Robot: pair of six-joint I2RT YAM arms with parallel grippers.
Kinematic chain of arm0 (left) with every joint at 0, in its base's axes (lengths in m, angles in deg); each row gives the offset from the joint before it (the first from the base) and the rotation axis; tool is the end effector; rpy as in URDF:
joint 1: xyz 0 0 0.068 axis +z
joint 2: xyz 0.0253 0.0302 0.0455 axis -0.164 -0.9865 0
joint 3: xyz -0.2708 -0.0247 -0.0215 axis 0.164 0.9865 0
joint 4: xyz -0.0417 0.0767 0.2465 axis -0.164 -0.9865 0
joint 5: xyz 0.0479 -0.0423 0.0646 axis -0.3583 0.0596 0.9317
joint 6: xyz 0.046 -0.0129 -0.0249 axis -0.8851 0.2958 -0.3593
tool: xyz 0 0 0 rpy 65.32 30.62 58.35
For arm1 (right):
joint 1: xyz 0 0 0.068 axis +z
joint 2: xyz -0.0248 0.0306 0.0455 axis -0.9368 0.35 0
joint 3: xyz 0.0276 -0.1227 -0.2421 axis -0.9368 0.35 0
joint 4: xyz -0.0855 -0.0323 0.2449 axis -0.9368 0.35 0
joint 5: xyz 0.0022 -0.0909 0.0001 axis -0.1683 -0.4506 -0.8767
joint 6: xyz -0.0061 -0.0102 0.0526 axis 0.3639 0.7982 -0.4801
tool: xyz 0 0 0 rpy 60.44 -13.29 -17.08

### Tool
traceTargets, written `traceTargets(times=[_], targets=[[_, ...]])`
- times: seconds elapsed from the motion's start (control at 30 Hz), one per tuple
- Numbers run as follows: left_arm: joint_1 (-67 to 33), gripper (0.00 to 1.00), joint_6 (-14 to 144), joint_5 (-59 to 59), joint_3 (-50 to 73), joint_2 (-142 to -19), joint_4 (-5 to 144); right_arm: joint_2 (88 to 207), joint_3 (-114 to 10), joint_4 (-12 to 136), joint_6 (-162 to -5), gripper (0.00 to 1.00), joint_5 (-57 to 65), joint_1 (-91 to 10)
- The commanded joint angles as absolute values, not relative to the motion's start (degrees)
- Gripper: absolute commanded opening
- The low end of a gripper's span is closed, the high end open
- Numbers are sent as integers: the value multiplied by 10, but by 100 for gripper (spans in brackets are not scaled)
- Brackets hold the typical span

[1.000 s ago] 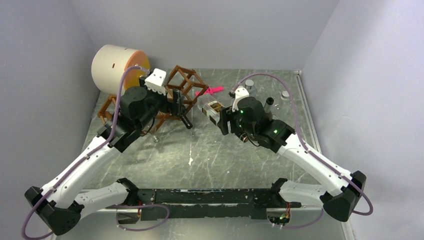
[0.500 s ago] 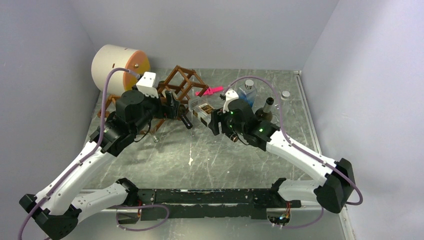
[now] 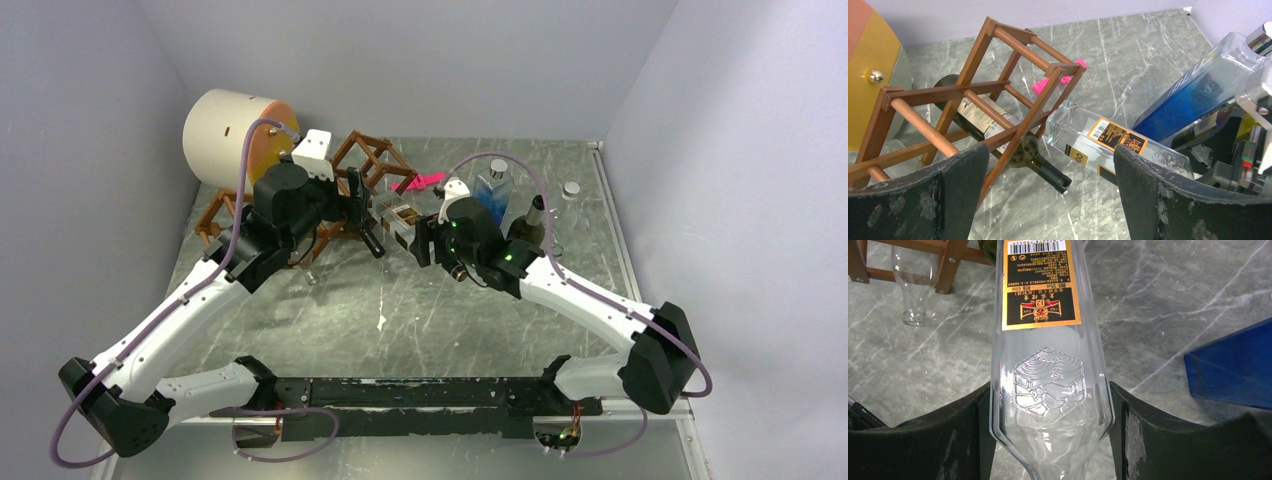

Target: Put the wine bottle on the wine rack

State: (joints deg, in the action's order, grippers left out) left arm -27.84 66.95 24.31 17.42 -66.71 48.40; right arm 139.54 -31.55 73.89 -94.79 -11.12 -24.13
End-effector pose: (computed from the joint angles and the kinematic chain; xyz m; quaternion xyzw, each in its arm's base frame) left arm 0.1975 -0.1379 0.3984 0.0798 0.7833 -0.1605 0.5953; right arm 0.2060 0.2021 0.2919 -0.1730 0.8501 0.2109 0.4506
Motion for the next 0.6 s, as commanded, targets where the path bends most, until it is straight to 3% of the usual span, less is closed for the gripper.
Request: traceTargets(times=[0.0,0.57], targets=[[-274,98,657,237,157,-659,490,1399,-352,622,-962,0,-118,-242],[-273,98,674,206,161,-668,460,1406,-353,565,-992,0,-168,-242]])
